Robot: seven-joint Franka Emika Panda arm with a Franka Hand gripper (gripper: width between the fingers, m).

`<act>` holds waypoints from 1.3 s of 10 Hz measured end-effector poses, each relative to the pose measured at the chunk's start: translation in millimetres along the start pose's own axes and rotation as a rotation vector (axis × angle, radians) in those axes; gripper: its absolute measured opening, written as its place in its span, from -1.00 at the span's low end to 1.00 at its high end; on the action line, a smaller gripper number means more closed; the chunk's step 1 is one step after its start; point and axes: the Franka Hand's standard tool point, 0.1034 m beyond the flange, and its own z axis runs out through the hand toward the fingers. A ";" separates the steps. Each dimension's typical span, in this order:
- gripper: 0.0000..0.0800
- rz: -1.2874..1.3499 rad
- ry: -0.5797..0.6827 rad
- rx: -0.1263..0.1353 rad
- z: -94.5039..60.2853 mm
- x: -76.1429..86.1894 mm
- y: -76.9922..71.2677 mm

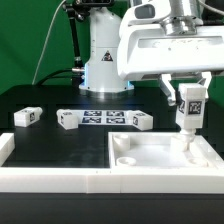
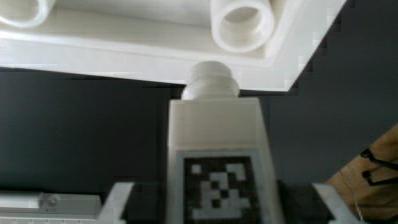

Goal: Assemble one leg

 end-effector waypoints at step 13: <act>-0.27 -0.011 -0.029 0.013 29.7 -29.9 -17.5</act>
Offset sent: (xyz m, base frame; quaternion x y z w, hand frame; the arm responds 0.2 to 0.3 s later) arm -0.0067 0.0098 -0.0220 -0.0098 0.0050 0.0245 0.9996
